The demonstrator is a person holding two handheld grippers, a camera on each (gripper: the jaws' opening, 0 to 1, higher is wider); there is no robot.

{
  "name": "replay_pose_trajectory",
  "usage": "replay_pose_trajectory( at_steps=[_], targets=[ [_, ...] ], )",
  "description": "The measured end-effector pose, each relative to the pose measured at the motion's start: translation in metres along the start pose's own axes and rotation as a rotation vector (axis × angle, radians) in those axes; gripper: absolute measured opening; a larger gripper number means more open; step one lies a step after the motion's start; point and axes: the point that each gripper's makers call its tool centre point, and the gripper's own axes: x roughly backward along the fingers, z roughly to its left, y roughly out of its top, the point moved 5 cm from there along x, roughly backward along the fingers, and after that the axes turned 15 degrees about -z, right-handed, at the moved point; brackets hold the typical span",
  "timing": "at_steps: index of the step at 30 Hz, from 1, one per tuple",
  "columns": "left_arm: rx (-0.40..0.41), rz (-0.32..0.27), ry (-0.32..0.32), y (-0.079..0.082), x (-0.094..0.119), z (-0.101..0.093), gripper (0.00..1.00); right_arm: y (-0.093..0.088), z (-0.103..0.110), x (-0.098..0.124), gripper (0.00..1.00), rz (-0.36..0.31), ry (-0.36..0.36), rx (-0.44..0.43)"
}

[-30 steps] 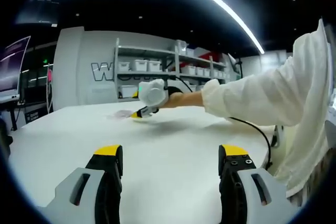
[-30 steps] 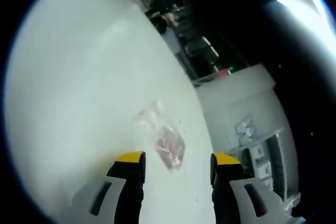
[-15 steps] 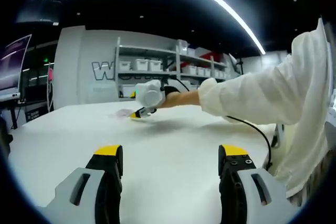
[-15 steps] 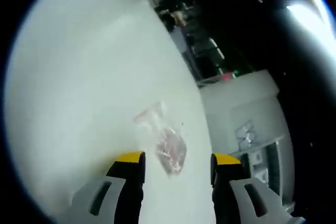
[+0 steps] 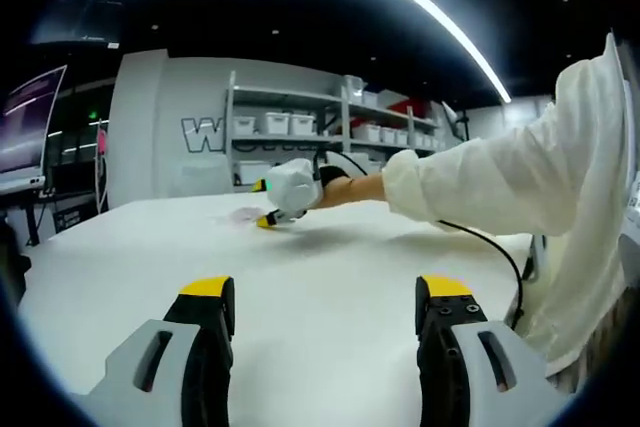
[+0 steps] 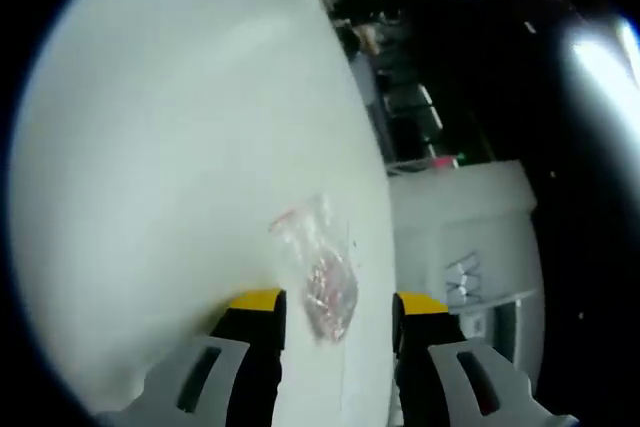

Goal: Open the resealable bag by pulling the two sides of the seal apart until the entire bag opening is separated and visibly accessible.

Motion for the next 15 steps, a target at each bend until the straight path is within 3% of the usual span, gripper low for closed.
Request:
replay_pose_trajectory(
  at_steps=[9, 15],
  targets=[
    [0.005, 0.007, 0.009, -0.004, 0.000, 0.004, 0.72, 0.009, -0.002, -0.009, 0.38, -0.019, 0.029, 0.058],
    [0.009, 0.012, 0.011, -0.006, 0.000, 0.005, 0.72, 0.009, 0.003, -0.012, 0.32, -0.033, 0.058, 0.105]
  ],
)
